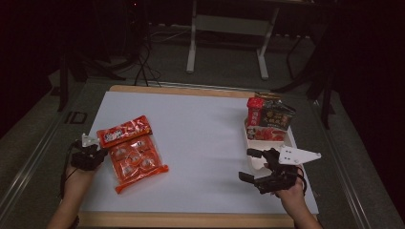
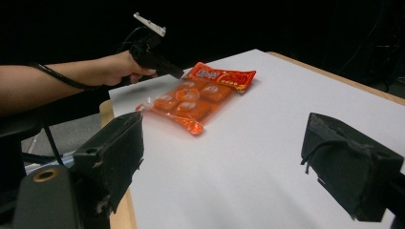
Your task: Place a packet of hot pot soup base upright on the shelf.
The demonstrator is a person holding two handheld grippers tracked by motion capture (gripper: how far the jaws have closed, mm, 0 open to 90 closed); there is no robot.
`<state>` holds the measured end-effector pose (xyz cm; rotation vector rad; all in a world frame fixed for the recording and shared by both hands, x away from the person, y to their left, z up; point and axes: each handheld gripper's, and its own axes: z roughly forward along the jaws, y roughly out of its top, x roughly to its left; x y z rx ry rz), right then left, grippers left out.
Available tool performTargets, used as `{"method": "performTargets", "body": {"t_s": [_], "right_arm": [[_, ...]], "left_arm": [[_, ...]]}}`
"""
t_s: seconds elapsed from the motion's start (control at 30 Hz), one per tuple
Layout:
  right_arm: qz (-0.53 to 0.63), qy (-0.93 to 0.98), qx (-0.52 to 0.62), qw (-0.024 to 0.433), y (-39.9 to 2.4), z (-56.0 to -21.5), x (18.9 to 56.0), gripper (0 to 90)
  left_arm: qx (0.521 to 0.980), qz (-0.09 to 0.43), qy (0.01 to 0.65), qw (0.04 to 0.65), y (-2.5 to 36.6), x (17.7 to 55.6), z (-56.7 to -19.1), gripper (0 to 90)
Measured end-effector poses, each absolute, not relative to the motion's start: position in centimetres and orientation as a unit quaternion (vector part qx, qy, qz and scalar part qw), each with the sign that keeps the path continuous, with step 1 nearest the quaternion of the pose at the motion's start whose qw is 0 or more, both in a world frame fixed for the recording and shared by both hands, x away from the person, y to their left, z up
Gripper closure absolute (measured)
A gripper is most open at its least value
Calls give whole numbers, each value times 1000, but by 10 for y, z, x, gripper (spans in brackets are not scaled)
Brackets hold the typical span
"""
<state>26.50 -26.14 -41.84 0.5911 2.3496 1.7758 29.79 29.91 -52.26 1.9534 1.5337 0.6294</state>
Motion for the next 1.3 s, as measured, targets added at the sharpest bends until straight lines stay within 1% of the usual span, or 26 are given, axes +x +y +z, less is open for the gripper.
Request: {"method": "performTargets", "body": {"t_s": [0.1,0.33,0.63,0.97,1.0,1.03,1.17,1.3], "right_arm": [[589,781,196,68,-261,-418,266,142],[589,782,195,68,-260,-419,265,143],[589,781,195,68,-260,-418,265,143],[590,780,196,68,-262,-418,266,143],[590,780,196,69,-262,-418,266,143],[590,780,196,67,-263,-418,266,143],[591,779,197,69,-264,-418,266,144],[590,780,197,70,-264,-418,266,144]], "left_arm": [[731,231,574,287,299,302,-530,900],[732,218,578,289,291,308,-529,900],[749,200,556,299,275,312,-528,900],[780,179,513,311,229,324,-527,900],[780,179,513,311,229,324,-527,900],[788,174,501,314,216,325,-526,900],[794,169,491,315,203,326,-526,900],[809,159,466,323,181,322,-526,900]]}}
